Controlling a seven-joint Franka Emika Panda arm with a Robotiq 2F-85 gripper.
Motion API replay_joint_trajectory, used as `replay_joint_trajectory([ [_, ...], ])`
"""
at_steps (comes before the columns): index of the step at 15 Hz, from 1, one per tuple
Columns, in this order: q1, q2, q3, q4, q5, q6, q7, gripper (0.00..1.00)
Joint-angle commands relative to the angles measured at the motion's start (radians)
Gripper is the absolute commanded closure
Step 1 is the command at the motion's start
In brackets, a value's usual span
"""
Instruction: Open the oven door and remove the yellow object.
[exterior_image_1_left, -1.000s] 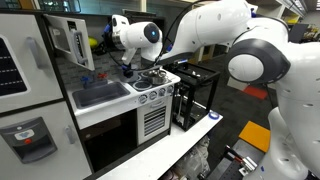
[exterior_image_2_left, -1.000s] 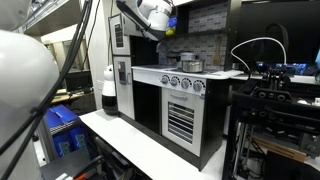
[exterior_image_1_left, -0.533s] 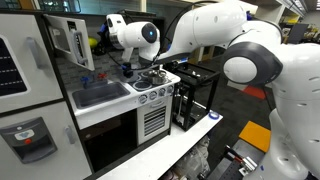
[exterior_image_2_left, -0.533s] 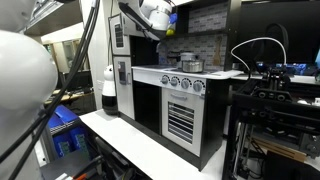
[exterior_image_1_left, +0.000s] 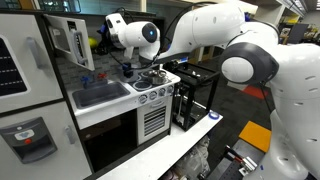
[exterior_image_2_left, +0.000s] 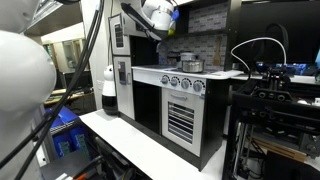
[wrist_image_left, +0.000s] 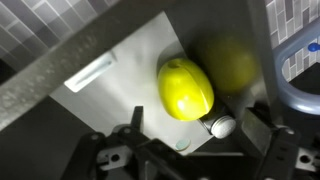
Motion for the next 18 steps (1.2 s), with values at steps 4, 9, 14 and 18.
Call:
replay_joint_trajectory([
  [4, -0.062, 0.016, 0.057, 0.035, -0.03, -0.007, -0.08, 0.0],
  [9, -0.035, 0.0, 0.036, 0.01, 0.0, -0.001, -0.067, 0.0],
  [14, -0.036, 0.0, 0.037, 0.01, 0.0, -0.002, -0.068, 0.0],
  [18, -0.036, 0.001, 0.037, 0.011, 0.0, -0.002, -0.068, 0.0],
])
